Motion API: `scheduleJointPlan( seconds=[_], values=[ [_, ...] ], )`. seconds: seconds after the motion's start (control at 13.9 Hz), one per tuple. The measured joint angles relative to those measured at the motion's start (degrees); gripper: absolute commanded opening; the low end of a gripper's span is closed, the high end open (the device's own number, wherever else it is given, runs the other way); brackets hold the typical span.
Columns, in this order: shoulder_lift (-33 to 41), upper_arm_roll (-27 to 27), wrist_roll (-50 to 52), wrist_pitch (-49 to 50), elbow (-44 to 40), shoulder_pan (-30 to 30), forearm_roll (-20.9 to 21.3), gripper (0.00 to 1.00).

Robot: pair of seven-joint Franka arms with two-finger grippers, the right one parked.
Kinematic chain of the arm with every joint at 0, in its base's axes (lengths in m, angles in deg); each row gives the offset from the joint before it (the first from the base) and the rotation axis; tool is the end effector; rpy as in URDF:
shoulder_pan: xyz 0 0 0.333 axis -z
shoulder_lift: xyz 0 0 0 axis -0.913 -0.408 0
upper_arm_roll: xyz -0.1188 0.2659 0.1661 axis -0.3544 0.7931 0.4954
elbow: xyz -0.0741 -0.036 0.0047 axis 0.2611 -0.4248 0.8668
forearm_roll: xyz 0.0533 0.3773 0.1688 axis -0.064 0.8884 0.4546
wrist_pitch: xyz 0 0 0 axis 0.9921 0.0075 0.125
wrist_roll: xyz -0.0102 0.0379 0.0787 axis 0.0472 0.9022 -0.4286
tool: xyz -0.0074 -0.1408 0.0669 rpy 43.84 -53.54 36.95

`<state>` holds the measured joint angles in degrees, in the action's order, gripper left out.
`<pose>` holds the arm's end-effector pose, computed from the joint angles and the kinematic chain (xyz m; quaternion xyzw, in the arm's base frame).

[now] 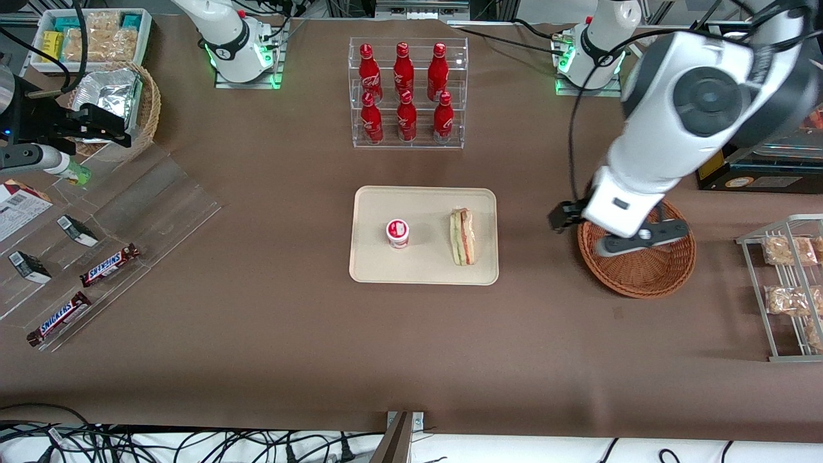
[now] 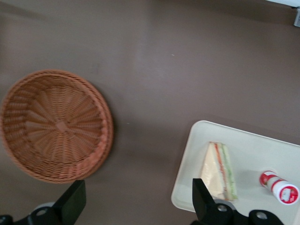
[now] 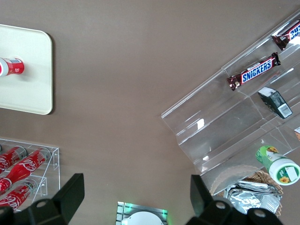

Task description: Place sandwich from basket to tray

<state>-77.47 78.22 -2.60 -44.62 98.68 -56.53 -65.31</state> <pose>0.6541 -0.1853 0.4977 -0.9915 -0.1298 0.0002 0.0090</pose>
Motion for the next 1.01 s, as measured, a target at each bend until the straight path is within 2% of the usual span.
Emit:
scheduleJointPlan(
  seconds=[0.43, 0.79, 1.01],
  values=[
    [2.6, 0.2, -15.1, 4.4, 0.0, -8.1, -0.1, 1.00],
    [4.6, 5.3, -28.9, 5.5, 0.4, -8.7, -2.4, 1.00],
    [6.5, 6.5, -35.6, 6.0, 1.5, -8.8, -2.7, 1.00]
  ],
)
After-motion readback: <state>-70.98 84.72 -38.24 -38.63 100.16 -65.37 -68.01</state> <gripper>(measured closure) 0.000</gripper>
